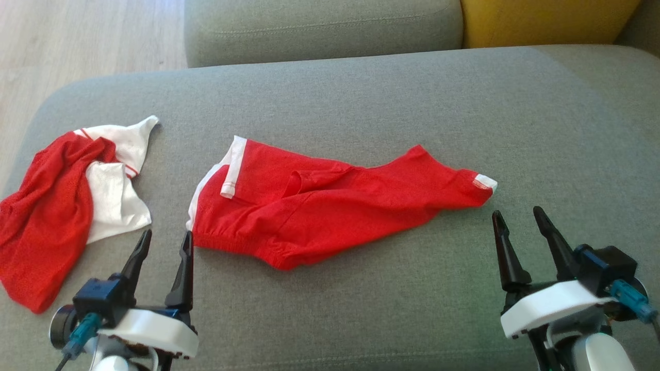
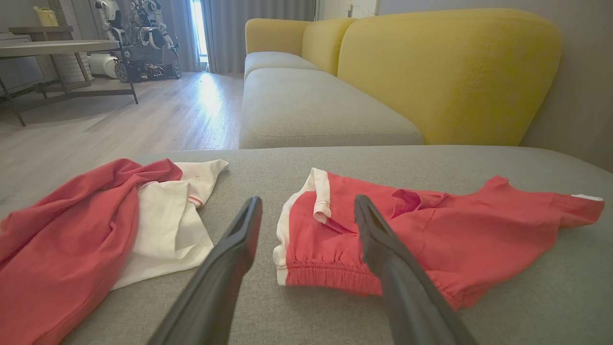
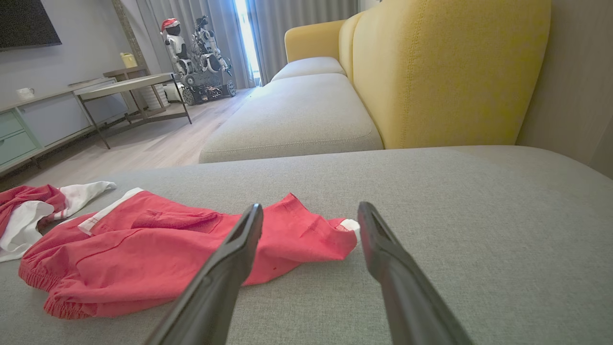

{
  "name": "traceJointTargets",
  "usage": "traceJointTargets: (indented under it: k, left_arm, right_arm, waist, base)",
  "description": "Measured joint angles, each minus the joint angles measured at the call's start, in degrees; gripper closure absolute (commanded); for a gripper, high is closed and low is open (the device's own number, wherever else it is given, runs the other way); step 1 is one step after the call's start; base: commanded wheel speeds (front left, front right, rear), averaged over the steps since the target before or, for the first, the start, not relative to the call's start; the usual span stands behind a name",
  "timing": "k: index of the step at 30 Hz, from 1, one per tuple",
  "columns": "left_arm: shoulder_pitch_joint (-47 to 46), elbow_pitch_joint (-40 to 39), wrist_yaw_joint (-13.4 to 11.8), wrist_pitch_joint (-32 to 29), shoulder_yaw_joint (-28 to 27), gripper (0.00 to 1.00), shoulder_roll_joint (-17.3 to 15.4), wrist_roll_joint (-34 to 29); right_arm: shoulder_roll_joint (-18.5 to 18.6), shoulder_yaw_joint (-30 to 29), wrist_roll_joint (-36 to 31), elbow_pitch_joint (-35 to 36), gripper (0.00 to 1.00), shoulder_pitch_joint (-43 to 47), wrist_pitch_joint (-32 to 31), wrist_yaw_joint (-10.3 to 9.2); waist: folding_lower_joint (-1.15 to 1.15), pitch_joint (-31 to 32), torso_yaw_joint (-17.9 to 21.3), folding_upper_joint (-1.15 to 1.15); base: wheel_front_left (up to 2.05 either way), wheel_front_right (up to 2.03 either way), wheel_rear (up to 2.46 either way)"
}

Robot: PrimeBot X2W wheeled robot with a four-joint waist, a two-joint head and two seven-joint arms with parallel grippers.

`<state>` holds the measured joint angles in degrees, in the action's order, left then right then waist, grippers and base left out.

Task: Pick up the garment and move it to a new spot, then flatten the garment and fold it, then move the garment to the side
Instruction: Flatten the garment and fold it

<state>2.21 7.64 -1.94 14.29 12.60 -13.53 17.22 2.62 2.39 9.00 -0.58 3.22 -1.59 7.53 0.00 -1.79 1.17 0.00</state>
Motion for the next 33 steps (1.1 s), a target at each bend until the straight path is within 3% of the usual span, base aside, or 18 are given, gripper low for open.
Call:
traceJointTargets:
  k: [12, 23, 32, 33]
  left_arm:
    - [-0.19, 0.13, 1.03, 0.0, 0.65, 0.0, 1.16, -1.01]
    - [-1.3, 7.66, 6.55, -8.62, 8.62, 0.0, 6.03, 4.22]
    - [-8.05, 14.08, 8.31, -6.38, 10.65, 0.0, 6.82, 6.41]
    - [-8.52, 14.13, 8.59, -5.93, 11.0, 0.58, 6.79, 6.8]
  right_arm:
    - [0.0, 0.26, 0.01, 0.19, 0.0, -0.13, 0.05, 0.0]
    - [0.0, 1.09, 0.6, 0.51, 0.0, -1.33, 0.58, 0.0]
    - [0.0, 1.23, 1.09, 0.1, 0.0, -3.42, 1.18, 0.0]
    - [0.0, 1.23, 1.09, 0.09, 0.0, -3.61, 1.22, 0.0]
  waist:
    - [0.0, -1.09, 0.21, 0.0]
    - [0.0, -5.47, 1.43, 0.0]
    - [0.0, -8.04, 3.09, 0.0]
    - [0.0, -8.15, 3.2, 0.0]
  base:
    - [0.0, 0.0, 0.0]
    - [0.0, 0.0, 0.0]
    - [0.0, 0.0, 0.0]
    - [0.0, 0.0, 0.0]
